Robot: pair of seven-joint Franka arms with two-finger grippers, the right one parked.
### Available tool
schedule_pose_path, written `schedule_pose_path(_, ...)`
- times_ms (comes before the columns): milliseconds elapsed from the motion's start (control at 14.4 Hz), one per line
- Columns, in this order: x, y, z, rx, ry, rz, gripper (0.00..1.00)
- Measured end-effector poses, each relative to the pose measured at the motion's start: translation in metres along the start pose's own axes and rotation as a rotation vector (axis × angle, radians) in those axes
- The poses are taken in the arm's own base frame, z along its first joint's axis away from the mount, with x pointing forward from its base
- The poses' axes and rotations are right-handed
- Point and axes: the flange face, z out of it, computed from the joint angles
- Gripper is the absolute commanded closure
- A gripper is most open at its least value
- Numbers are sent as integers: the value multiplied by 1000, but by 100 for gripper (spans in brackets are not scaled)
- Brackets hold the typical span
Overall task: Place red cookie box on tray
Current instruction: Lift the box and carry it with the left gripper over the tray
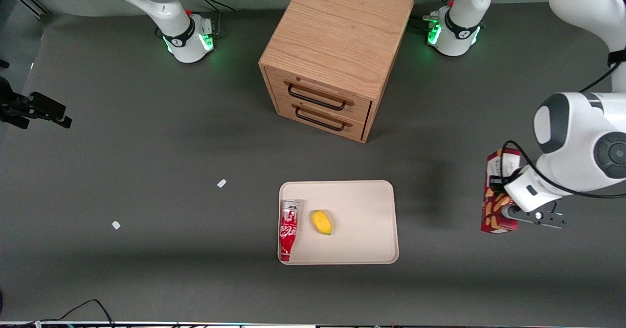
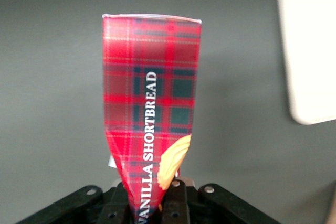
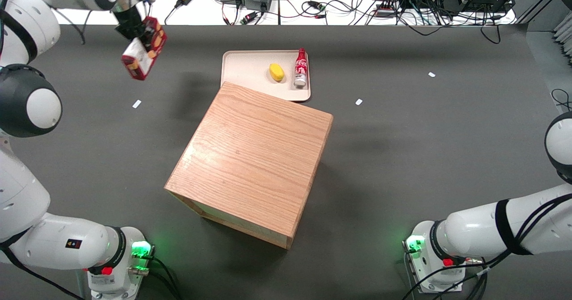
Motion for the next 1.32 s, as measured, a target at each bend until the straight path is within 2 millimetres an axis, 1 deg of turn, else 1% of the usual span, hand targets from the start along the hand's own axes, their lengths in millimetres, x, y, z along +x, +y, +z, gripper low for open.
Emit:
schedule_pose_path(69,5,22,-4,-8,4,-16,100)
schedule_pose_path(139,11,45,-4,-16,8,-30,100)
schedule_pose_path(277,23,87,10,-34,2,-55,100)
schedule_pose_path(347,30,106,21,-39,-3,-57,100)
schedule_pose_path(485,47,137,50,-47,-4,-49,100)
schedule_pose_path(693,65,173,105,-58,15,-76,100)
schedule_pose_path(832,70,185,136,-64,26,-81,100)
schedule_pose_path(901,72,188,146,-67,32,-83,100)
schedule_pose_path(970,74,190,153,-69,38,-87,100)
schedule_pose_path(1317,75,201,162,-82,48,-144,100)
